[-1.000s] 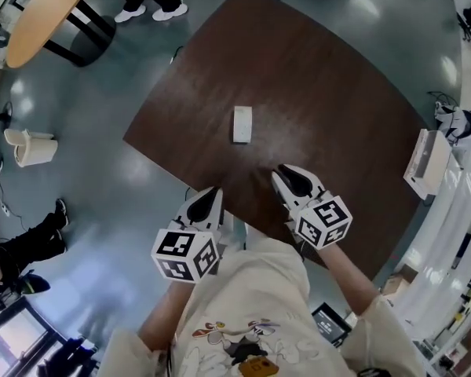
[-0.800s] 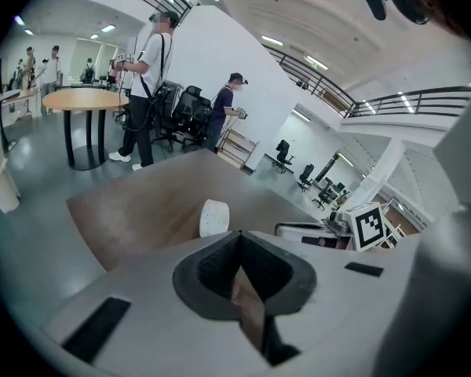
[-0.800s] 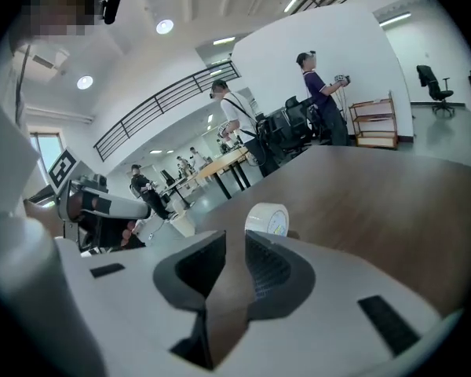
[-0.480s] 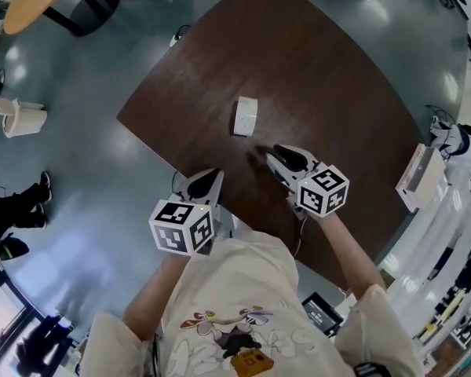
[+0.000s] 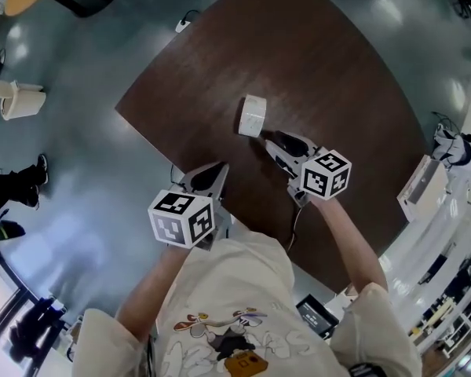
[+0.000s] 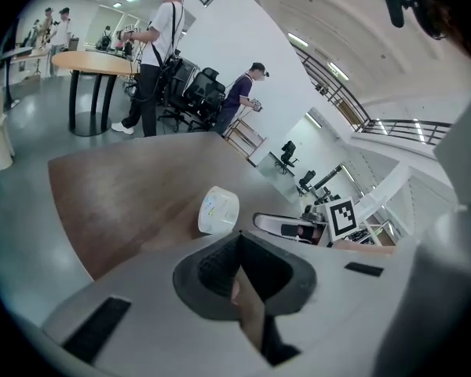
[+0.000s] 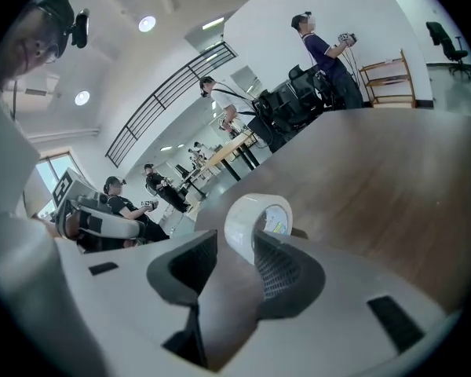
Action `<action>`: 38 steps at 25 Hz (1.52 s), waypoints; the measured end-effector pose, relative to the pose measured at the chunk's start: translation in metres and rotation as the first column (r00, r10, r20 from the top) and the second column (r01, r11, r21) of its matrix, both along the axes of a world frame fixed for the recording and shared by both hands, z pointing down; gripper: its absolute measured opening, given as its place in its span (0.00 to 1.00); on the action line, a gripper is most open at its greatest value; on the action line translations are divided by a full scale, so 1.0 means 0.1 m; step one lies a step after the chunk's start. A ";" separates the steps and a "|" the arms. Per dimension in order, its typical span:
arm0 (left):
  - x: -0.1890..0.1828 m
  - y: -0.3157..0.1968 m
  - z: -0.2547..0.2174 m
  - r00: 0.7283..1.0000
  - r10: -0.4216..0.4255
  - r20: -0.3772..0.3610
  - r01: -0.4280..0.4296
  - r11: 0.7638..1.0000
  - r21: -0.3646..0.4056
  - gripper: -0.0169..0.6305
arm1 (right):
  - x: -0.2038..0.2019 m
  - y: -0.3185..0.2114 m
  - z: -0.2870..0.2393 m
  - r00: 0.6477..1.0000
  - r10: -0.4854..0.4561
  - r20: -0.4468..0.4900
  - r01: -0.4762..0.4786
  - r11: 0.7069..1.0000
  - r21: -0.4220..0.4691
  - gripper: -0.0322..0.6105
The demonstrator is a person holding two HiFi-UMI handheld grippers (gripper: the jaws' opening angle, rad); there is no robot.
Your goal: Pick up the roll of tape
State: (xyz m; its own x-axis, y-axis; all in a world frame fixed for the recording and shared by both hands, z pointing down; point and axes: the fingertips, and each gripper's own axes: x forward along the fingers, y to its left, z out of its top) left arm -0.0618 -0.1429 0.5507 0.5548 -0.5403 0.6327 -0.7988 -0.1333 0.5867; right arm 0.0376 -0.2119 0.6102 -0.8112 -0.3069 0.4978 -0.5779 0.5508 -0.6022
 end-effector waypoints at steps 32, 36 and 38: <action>-0.16 -0.14 0.19 1.000 0.009 -0.028 -0.010 0.999 -0.031 0.04 | -0.71 -0.19 0.34 0.980 -0.068 0.187 0.098 0.983 -0.154 0.27; -0.17 -0.13 0.15 1.000 0.019 -0.011 -0.019 1.000 -0.015 0.04 | -0.73 -0.20 0.30 0.977 -0.064 0.202 0.095 0.984 -0.149 0.25; -0.16 -0.12 0.15 1.000 0.027 0.002 -0.027 1.000 -0.007 0.04 | -0.72 -0.19 0.31 0.978 -0.066 0.199 0.095 0.985 -0.141 0.24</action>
